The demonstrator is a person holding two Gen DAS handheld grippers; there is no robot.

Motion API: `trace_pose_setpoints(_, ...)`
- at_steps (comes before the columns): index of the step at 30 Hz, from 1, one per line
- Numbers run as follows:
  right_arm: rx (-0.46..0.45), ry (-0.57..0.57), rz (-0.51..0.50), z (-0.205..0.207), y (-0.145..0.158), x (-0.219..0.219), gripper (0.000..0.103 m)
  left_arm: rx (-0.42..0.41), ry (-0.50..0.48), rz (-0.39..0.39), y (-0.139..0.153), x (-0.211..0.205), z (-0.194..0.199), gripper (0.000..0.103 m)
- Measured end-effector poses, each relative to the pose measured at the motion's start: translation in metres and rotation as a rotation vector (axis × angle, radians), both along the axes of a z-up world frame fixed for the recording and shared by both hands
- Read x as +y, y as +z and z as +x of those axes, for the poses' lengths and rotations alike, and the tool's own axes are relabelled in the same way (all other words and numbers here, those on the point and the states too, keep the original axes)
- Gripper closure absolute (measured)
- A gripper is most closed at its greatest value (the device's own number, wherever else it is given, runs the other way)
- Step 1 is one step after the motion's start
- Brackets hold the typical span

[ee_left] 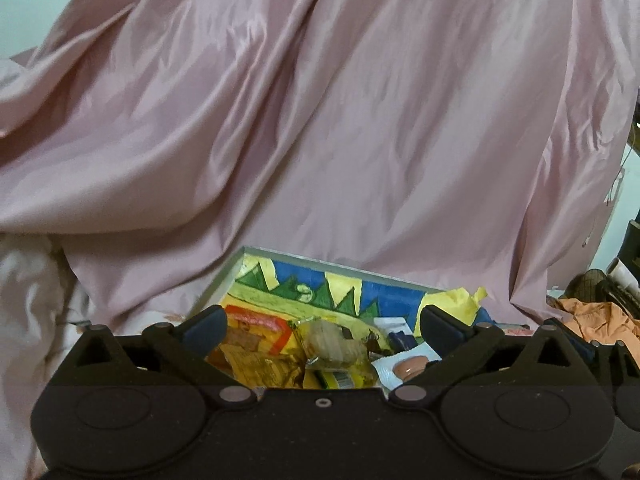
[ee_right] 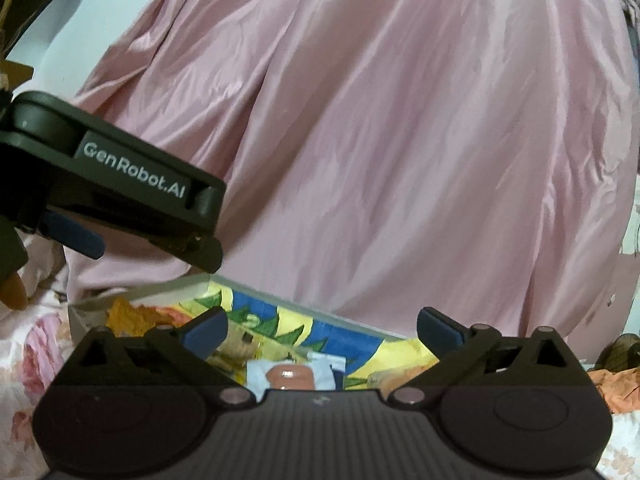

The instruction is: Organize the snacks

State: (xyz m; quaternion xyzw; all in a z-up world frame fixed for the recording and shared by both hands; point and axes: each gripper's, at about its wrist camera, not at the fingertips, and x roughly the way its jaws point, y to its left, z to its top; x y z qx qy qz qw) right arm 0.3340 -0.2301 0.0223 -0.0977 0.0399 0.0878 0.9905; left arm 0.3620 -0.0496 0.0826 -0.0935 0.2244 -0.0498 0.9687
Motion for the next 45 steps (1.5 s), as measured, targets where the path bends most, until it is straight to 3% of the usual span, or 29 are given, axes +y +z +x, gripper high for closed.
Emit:
trace_pose_setpoints(23,-0.064,-0.056,0.105,-0.067,0.038,-0.025,0.000,-0.091,0.076,0.037,0.041,0.003,-0.073,0.001)
trace_pose_setpoints(33,-0.075,-0.064,0.147,-0.100,0.042,-0.037,0.000,-0.151,0.115,0.078,0.037,0.006,-0.116,0.001)
trace_pose_setpoints(45,-0.068,-0.061,0.172,-0.136,0.038,-0.044,0.000,-0.159,0.129,0.100,0.019,0.014,-0.154,0.001)
